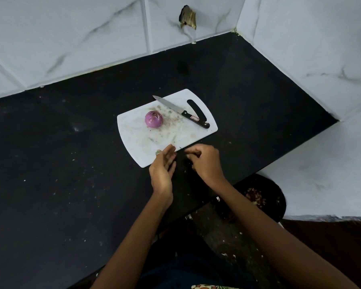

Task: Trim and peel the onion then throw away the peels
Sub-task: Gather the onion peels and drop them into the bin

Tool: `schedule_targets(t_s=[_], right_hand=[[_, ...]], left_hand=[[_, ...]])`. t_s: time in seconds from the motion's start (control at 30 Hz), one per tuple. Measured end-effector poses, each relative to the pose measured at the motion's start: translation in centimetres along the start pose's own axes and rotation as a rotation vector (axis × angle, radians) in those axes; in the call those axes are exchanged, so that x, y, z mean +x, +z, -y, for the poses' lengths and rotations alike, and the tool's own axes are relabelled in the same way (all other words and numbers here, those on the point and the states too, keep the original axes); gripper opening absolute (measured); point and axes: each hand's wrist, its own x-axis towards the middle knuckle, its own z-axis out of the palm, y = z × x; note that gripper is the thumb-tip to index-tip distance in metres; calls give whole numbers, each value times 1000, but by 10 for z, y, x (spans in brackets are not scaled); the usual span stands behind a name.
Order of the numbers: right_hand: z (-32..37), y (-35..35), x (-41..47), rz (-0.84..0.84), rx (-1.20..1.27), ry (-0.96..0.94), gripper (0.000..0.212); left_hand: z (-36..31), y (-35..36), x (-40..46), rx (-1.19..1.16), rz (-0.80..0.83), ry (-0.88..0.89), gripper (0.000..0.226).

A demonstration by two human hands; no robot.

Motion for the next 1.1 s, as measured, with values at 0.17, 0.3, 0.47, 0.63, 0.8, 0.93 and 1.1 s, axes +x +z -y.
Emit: schedule_targets(t_s=[0.17, 0.3, 0.47, 0.63, 0.8, 0.93, 1.1], right_hand=[[38, -5, -23, 200, 129, -125, 17], [40, -8, -21, 90, 150, -145, 22], [4, -21, 4, -129, 34, -38, 25], [-27, 10, -7, 184, -539, -34, 49], [-28, 42, -47, 116, -671, -321, 37], [-29, 37, -55, 6, -666, -486, 33], [-14, 25, -49, 30, -635, -471, 13]], left_hand=[[-12, 5, 4, -371, 61, -377, 39], [-14, 9, 5, -465, 77, -491, 36], [-15, 1, 12, -661, 46, -504, 54], [-21, -9, 21, -715, 16, -464, 48], [-23, -10, 25, -729, 42, -463, 42], [-22, -9, 27, -733, 61, -461, 46], [-20, -7, 29, -724, 76, -470, 49]])
